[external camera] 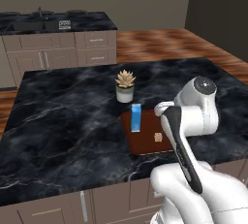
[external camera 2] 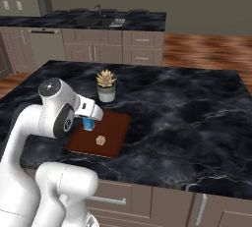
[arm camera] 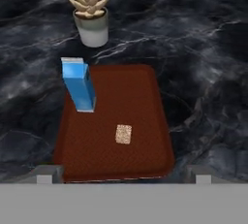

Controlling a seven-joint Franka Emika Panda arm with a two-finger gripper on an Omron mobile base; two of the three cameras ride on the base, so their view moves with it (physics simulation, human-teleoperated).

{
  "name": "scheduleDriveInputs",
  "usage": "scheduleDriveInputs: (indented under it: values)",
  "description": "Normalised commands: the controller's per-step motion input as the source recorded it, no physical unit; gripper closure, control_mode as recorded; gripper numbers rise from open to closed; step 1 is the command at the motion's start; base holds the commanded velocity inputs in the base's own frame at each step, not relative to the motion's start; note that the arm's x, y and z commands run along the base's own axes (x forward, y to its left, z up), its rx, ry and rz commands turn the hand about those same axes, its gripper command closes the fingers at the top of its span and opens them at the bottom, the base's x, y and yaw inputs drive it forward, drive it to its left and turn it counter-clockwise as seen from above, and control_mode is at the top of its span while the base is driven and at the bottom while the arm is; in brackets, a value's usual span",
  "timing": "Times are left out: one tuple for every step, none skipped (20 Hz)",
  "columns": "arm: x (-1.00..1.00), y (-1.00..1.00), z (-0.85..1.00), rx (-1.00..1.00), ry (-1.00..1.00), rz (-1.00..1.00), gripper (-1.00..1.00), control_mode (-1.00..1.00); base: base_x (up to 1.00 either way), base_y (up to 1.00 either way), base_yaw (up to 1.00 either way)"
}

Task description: Take out the milk from the fridge and place it on the tray on the counter. Then take the sugar cube near the tray and place it in the tray.

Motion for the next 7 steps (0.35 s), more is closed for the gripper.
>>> scheduleDriveInputs:
  values:
    - [-0.52,0.06,1.00,0.00,-0.07,0.05,-1.00,-1.00,0.00,0.00,0.00]
    - [-0.49,0.09,1.00,0.00,-0.07,0.05,-1.00,-1.00,0.00,0.00,0.00]
    - [-0.46,0.09,1.00,0.00,-0.05,0.05,-1.00,-1.00,0.00,0.00,0.00]
    - [-0.51,0.07,1.00,0.00,-0.06,0.04,-1.00,-1.00,0.00,0.00,0.00]
    - [-0.54,0.09,1.00,0.00,-0.05,0.05,-1.00,-1.00,0.00,0.00,0.00]
    - [-0.58,0.10,0.94,0.00,-0.06,0.07,-1.00,-1.00,0.00,0.00,0.00]
    - [-0.60,0.07,0.97,0.00,-0.05,0.06,-1.00,-1.00,0.00,0.00,0.00]
